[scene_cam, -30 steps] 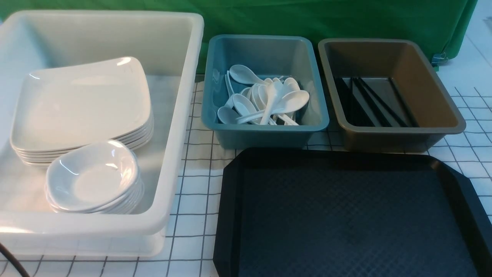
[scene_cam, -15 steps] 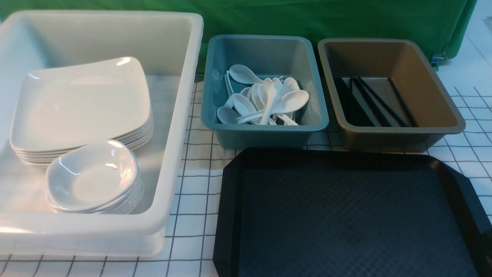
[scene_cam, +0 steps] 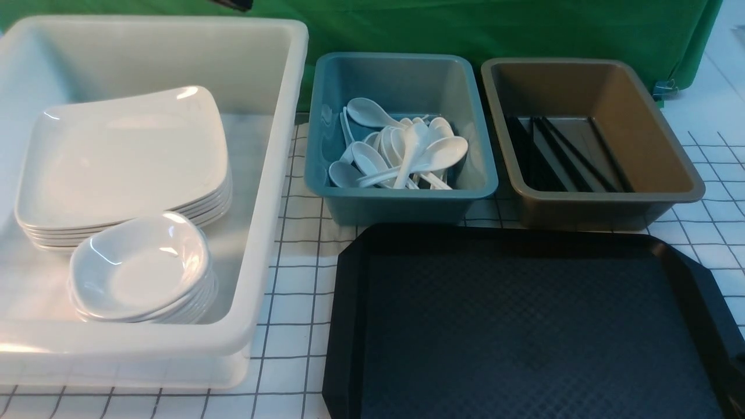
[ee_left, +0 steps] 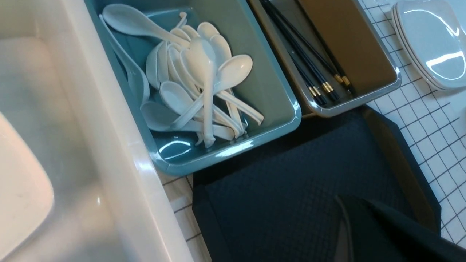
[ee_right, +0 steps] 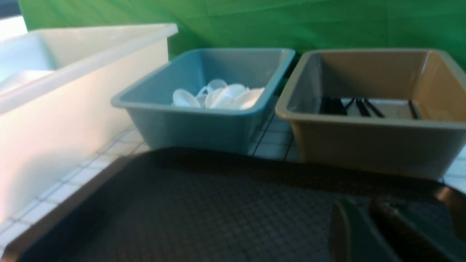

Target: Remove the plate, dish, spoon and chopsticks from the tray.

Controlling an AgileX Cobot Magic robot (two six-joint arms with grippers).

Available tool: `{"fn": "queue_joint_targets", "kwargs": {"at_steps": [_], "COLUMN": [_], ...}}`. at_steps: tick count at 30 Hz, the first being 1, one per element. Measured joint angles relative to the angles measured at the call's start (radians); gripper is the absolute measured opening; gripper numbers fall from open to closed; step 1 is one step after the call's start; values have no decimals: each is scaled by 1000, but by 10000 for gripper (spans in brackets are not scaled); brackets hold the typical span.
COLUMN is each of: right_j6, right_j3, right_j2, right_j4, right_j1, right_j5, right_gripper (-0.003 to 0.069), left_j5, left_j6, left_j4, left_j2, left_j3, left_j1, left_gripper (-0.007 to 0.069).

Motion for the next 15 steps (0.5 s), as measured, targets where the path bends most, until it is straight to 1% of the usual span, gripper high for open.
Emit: {"fn": "queue_joint_targets", "kwargs": {"at_steps": [4, 8, 12, 15], "right_j6": [0, 0, 12, 16], "right_j3": [0, 0, -5, -7], "right_j2": [-56, -163, -226, -228], "right_j4": [-3, -27, -90, -113], "right_j1": [0, 0, -4, -38], "right_j5": [97, 342, 387, 394], "right_gripper": [134, 149, 164, 176], "left_j5": [0, 0, 0, 0], "left_j6": [-3, -14, -39, -40], "left_j4": [-2, 0, 2, 6], "left_j2": [0, 0, 0, 0], "left_j3": [32, 46, 46, 46], "left_j1": [0, 0, 0, 0], "left_gripper": [-1, -1, -1, -1]}}
